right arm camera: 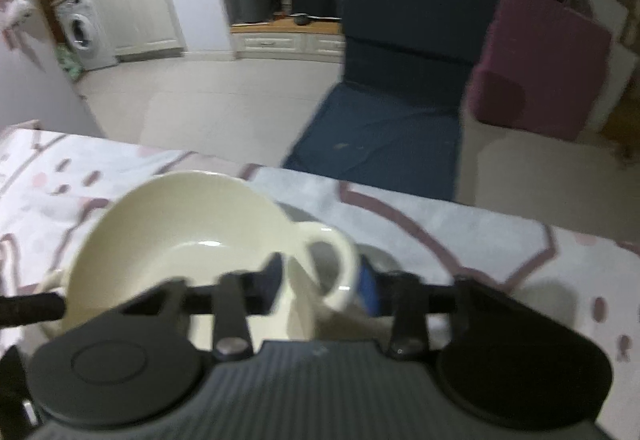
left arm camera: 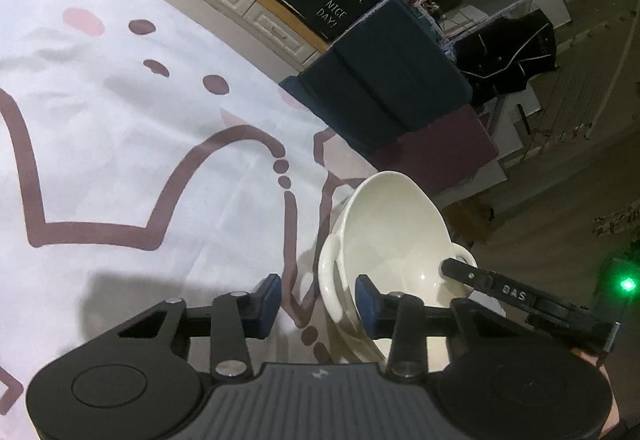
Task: Organize plates and bowls
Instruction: 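Close both grippers on the cream bowl rim, then lift the cream bowl with both grippers and carry it over the table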
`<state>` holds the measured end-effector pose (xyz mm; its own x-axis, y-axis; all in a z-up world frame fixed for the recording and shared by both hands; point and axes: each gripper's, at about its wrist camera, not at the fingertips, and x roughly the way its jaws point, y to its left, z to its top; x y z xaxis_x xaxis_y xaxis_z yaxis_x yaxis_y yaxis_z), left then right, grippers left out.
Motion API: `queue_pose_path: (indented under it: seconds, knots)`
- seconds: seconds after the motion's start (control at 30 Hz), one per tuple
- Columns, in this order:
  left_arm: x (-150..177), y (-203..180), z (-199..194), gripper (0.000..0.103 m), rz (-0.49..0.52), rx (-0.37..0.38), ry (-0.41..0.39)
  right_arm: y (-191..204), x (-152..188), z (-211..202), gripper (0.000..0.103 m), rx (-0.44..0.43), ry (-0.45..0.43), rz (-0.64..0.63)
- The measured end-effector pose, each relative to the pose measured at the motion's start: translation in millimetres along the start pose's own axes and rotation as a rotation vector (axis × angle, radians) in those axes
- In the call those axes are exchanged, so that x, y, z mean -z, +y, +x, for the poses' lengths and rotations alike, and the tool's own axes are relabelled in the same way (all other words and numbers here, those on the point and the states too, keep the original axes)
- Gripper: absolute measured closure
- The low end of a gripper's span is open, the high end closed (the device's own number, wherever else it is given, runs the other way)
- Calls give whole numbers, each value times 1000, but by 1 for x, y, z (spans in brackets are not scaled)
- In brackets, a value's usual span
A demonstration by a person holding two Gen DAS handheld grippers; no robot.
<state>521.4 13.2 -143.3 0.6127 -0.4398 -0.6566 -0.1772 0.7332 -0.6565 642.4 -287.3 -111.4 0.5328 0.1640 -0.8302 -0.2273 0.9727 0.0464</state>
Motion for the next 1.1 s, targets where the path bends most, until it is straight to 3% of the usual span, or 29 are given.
queue_pose_path:
  seconds: [0.3,0.67,0.97,1.1]
  knots:
    - [-4,-3,3,84,52,-4,-28,-5,23,-21,72,-40,27,65]
    - [-13,-3,10,84,108,7,3,-27,44,-18,74,-167,7,203]
    - [-13,-2,19,83,140,18,-8,-21,50,-11,73,-163,-7,231]
    - [-11,-3,18,84,160,18,-21,-12,49,-13,71,-122,-4,193]
